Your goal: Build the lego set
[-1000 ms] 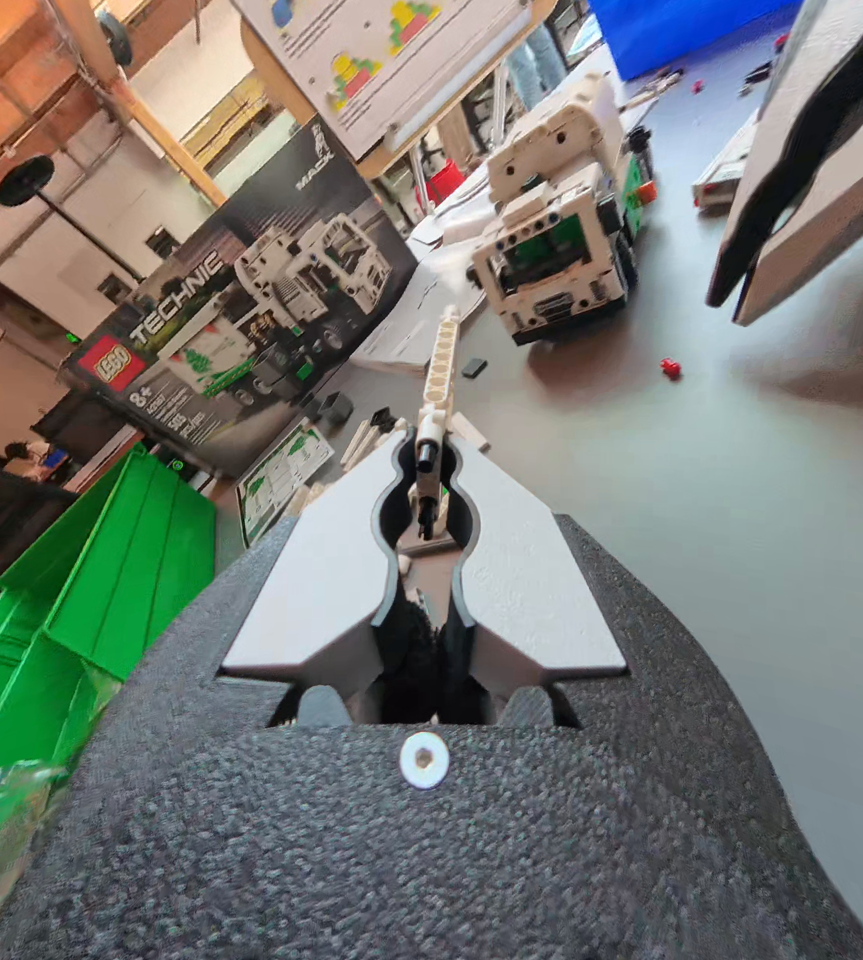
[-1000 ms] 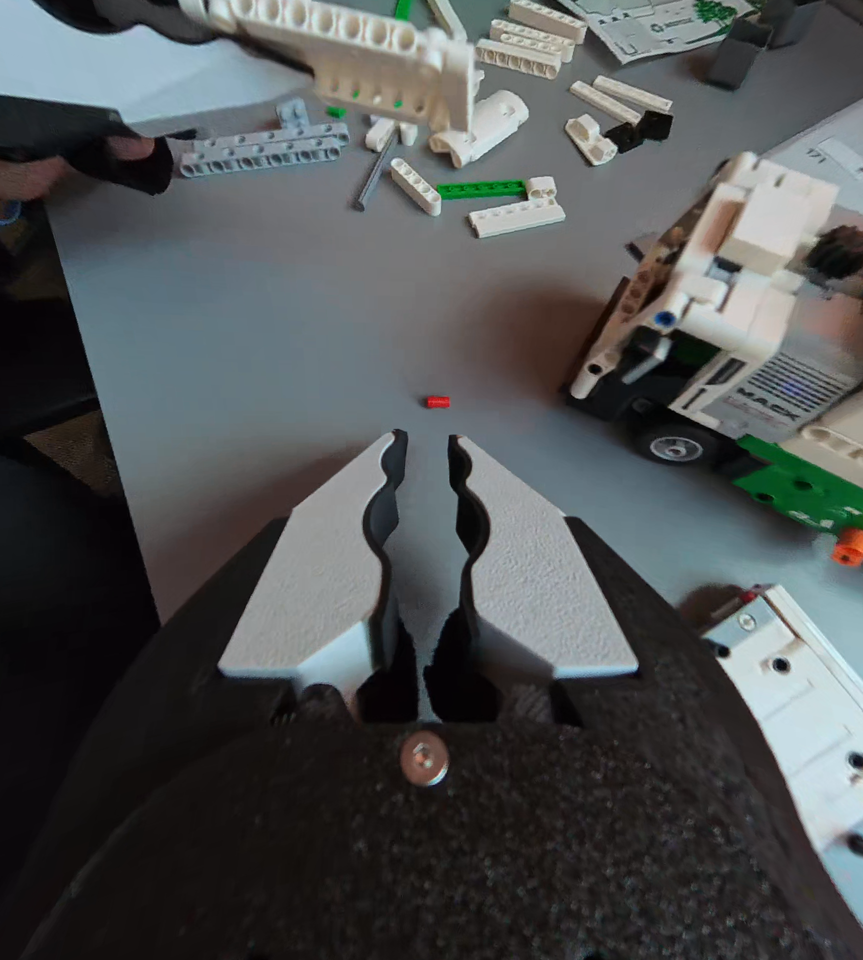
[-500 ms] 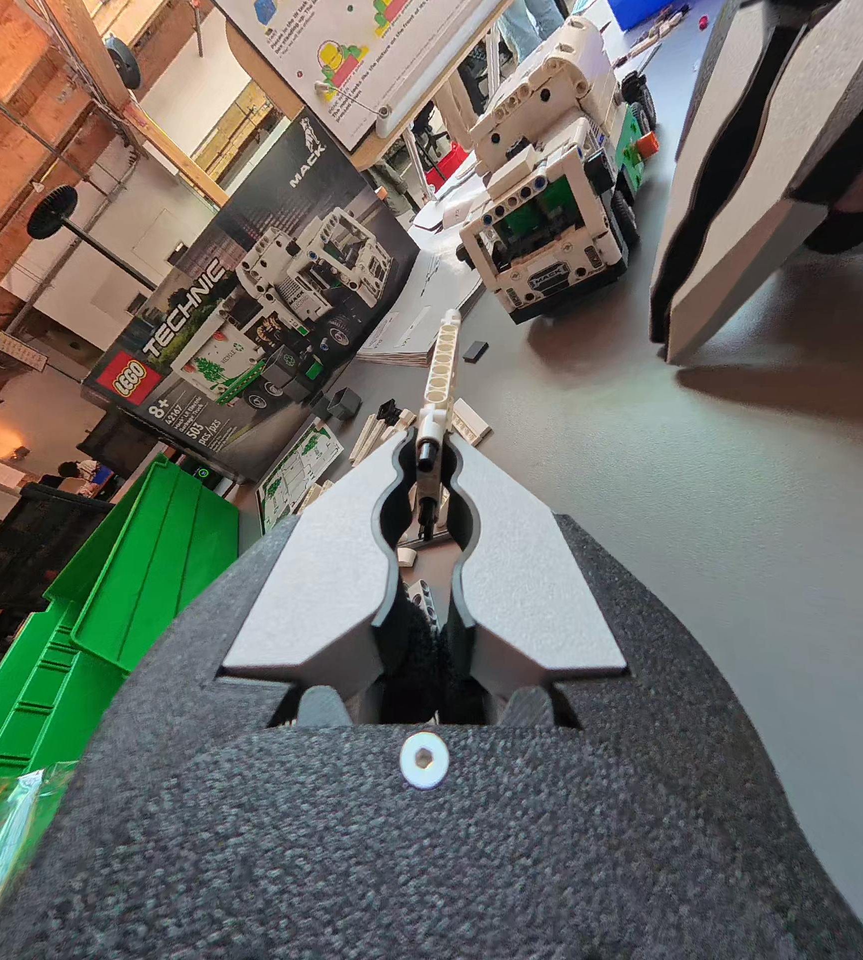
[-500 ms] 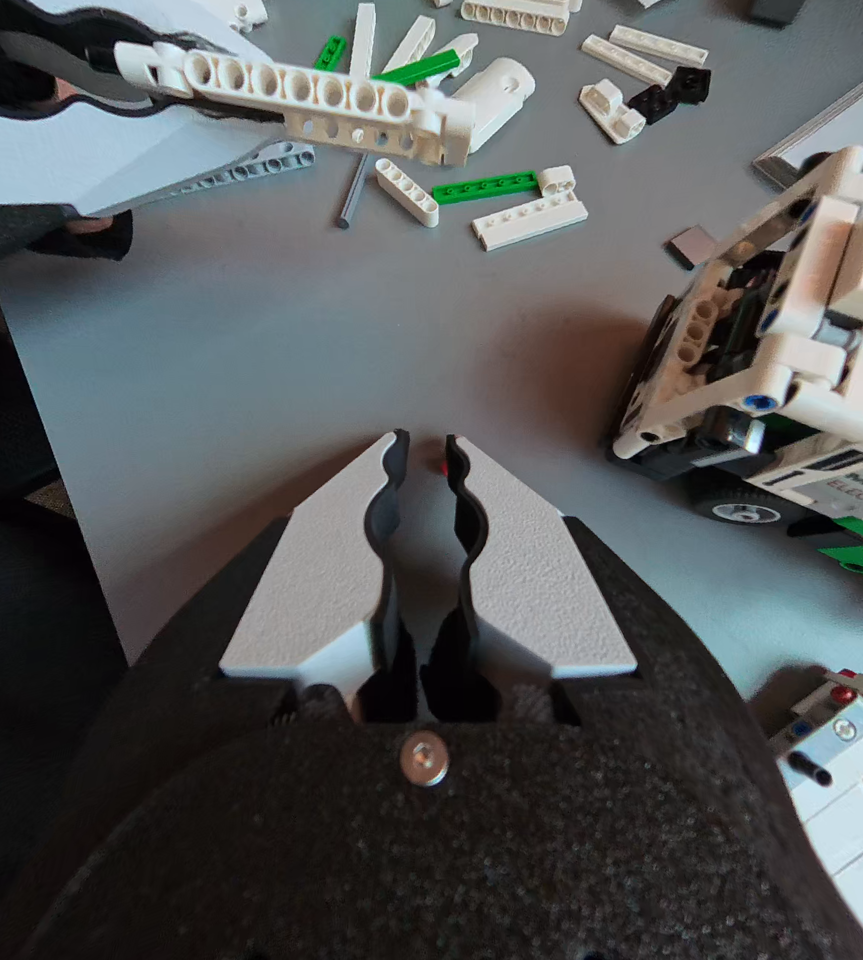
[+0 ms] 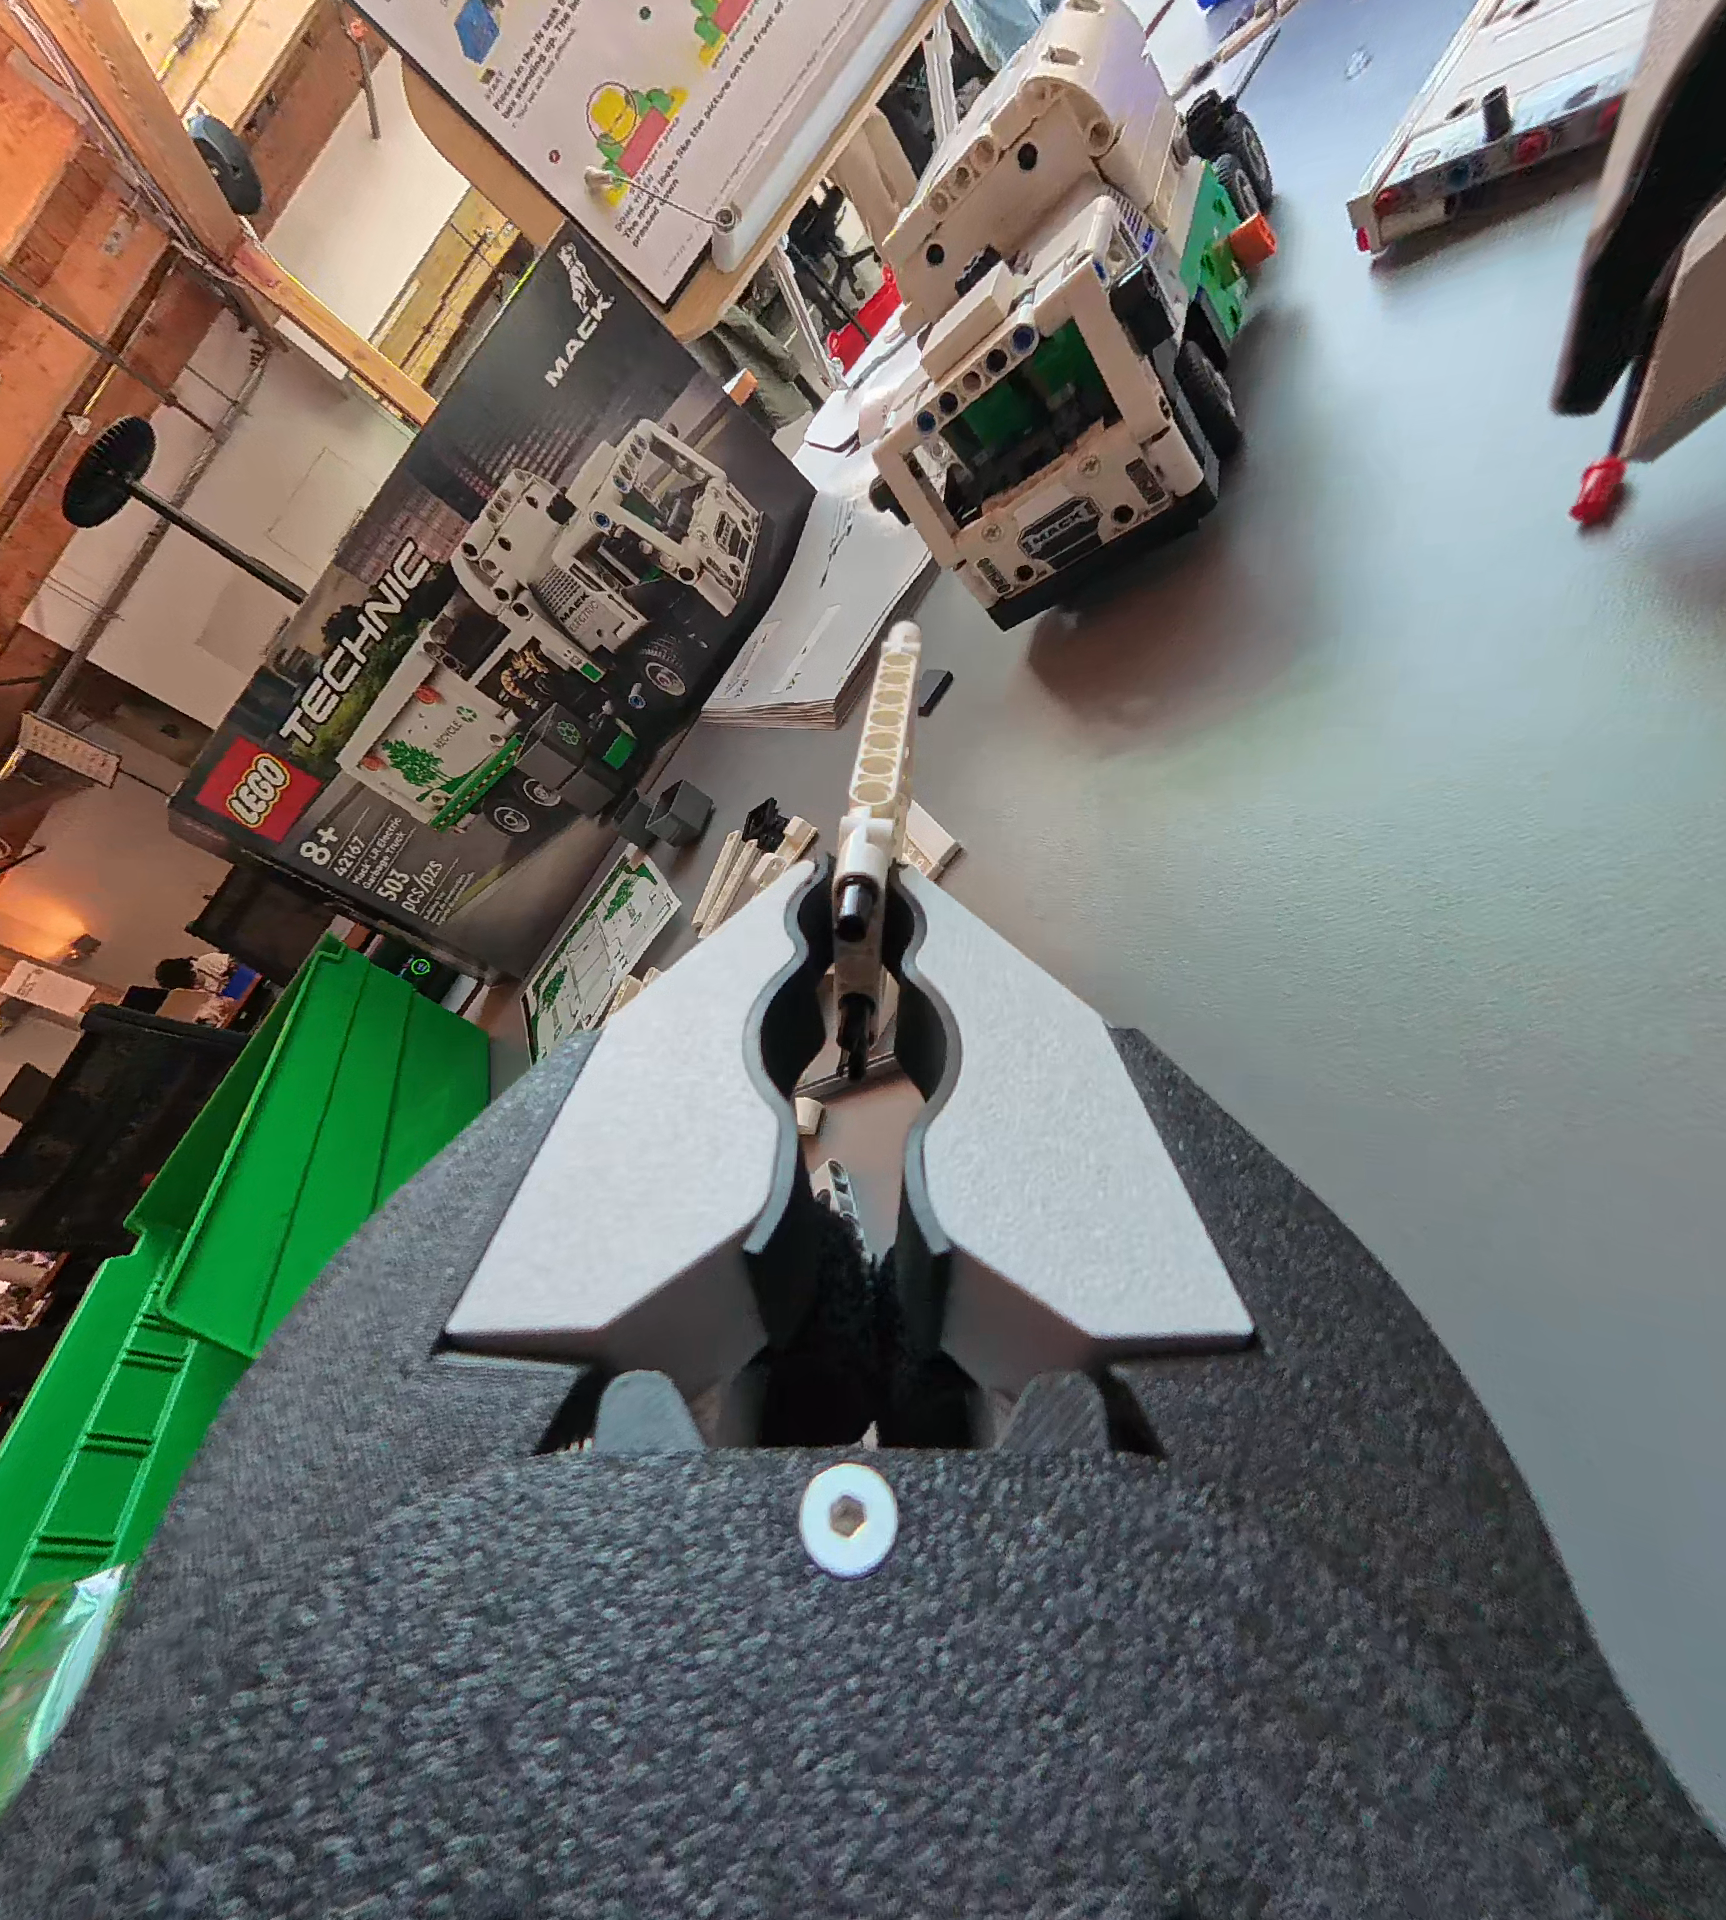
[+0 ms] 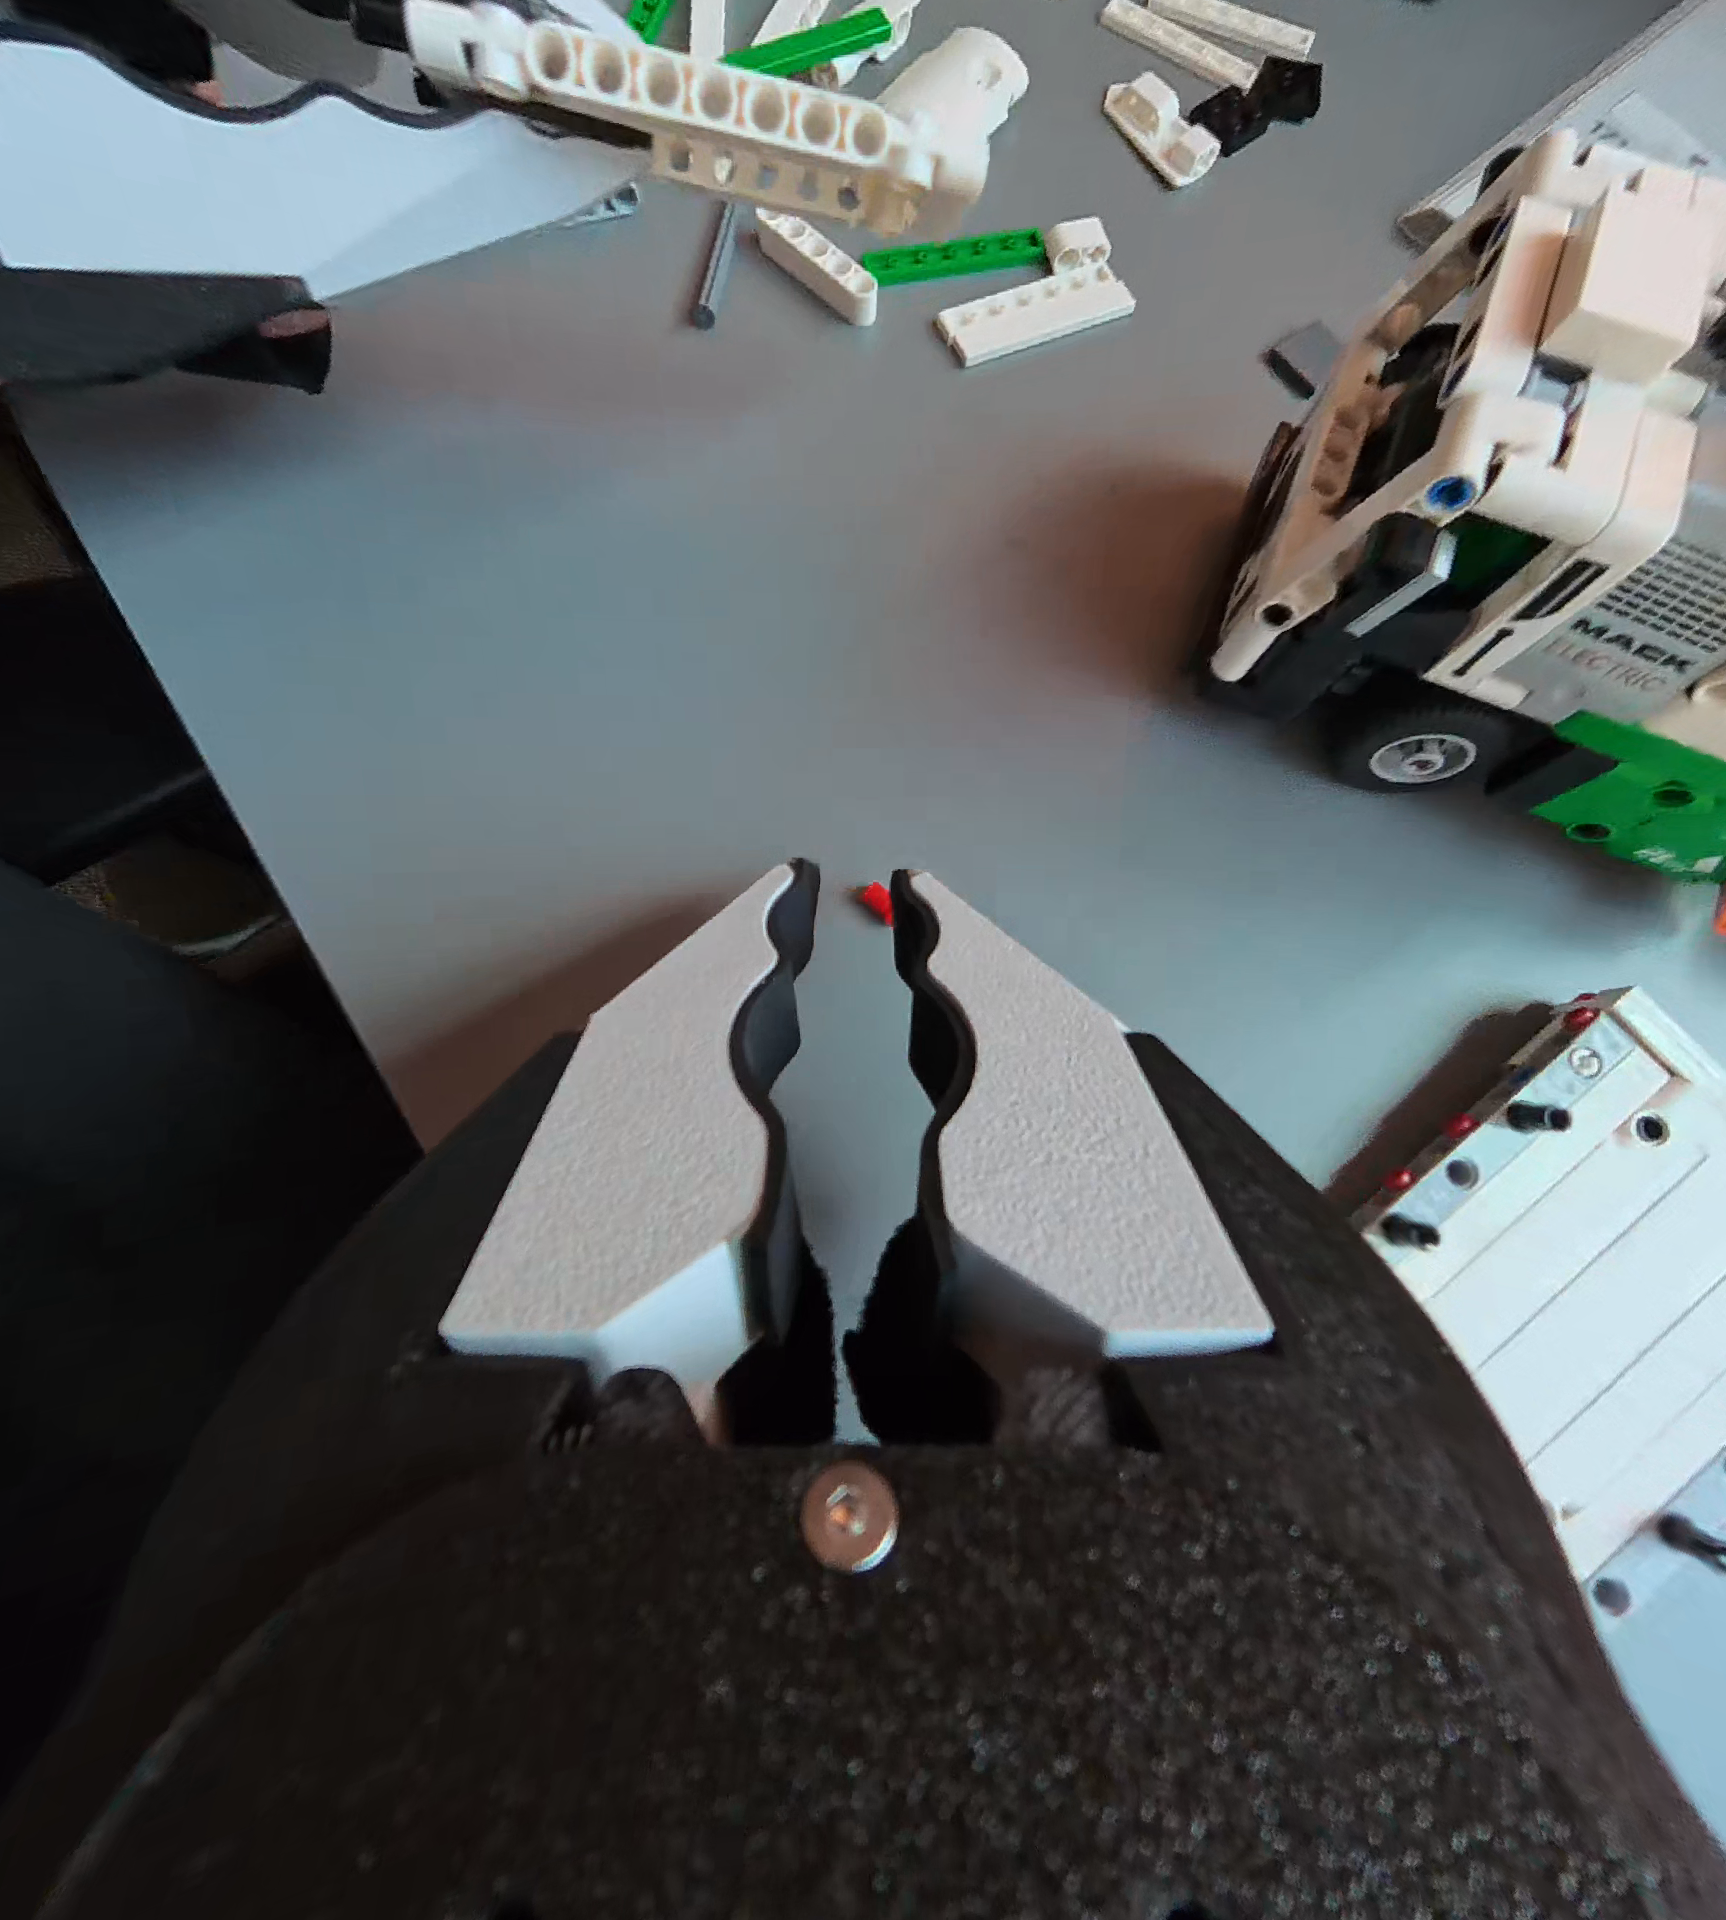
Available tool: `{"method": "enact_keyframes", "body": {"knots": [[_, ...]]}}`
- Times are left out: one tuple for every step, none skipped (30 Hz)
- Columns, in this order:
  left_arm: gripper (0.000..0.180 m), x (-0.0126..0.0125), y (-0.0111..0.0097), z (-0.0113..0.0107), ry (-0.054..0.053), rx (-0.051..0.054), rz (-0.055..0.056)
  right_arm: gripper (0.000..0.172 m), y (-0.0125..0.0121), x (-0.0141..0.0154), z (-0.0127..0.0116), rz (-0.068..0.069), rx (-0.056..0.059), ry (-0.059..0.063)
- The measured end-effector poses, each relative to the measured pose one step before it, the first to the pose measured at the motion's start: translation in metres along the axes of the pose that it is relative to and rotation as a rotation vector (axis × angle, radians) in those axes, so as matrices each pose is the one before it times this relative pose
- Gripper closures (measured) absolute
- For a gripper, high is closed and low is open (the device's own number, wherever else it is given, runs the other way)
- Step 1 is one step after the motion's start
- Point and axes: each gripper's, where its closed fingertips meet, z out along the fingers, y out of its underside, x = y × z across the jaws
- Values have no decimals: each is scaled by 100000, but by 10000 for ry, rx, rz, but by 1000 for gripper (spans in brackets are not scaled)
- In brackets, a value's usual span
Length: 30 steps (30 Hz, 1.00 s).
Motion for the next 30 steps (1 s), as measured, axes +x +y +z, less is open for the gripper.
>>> {"method": "enact_keyframes", "body": {"knots": [[175, 80, -10, -8, 5, 7, 68, 158, 158, -17, -77, -62, 38, 75], [175, 84, -32, -10, 13, 19, 65, 157, 258, -77, 23, -83, -31, -57], [175, 48, -9, -6, 3, 4, 47, 155, 310, 85, 77, 33, -58, -14], [175, 25, 10, 12, -6, -7, 25, 156, 287, 270, 65, 113, -56, 78], [175, 3, 5, -4, -2, -3, 12, 156, 207, -19, 60, 70, -49, -71], [175, 5, -2, 0, -4, 2, 5, 156, 170, -98, 47, 37, -47, -76], [175, -1, -12, -15, -3, 9, 3, 156, 162, -17, 53, -27, -29, 17], [175, 0, -18, -5, -2, 11, 4, 156, 129, -41, 67, -121, -51, 25], [175, -2, -6, -4, 0, 7, 3, 156, -6, 6, 20, -196, -2, 56], [175, 26, 5, 3, 14, 1, 1, 157, -162, 120, -49, -257, 67, 93], [175, 37, 5, 4, 19, -6, 8, 157, -225, 24, -83, -306, 92, -53], [175, 27, 2, 12, 8, -6, 20, 157, -249, -71, -142, -343, 108, -218], [175, 34, 1, -4, 7, 0, 26, 157, -230, 8, -209, -443, 91, -267], [175, 48, -13, 5, 12, 2, 27, 157, -162, 240, -219, -491, 48, -183], [175, 33, -10, 2, 5, 8, 24, 157, -108, 101, -172, -501, 65, -359], [175, 27, -32, -13, 8, 19, 16, 157, 6, -76, -103, -533, 19, -512], [175, 14, -27, -31, 8, 27, 1, 157, 57, 128, -15, -559, 26, -371], [175, -30, -51, -36, -10, 37, -14, 157, 129, 40, 84, -507, 21, -417], [175, -32, -46, -40, -9, 40, -21, 157, 153, -152, 161, -379, -8, -522], [175, -24, -35, -30, -6, 27, -24, 157, 121, 251, 197, -237, -35, -220], [175, -38, -20, -9, -11, 14, -20, 157, 172, -154, 235, -222, -55, -408], [175, -14, 0, 1, -5, 0, -10, 157, 166, -239, 231, -194, -40, -384], [175, 7, 21, 18, -1, -17, 2, 158, 193, 321, 244, -140, -68, 51], [175, 3, 24, 23, -5, -21, 20, 159, -89, 11, 107, -113, 101, -102], [175, 37, 11, 20, -7, -16, 39, 161, -203, -106, 37, -67, 132, -150], [175, 61, 32, 27, 4, -25, 49, 162, -41, 74, 89, -42, 34, -25], [175, 72, 50, 41, 13, -45, 53, 163, 118, -64, 124, -35, -28, -98], [175, 70, 56, 51, 8, -47, 57, 163, -119, -77, 16, -4, 124, -86], [175, 76, 39, 37, 10, -36, 60, 163, 3, 124, 83, -4, 52, 60], [175, 83, 35, 39, 14, -33, 58, 164, -11, 24, 35, 39, 52, -19]]}}
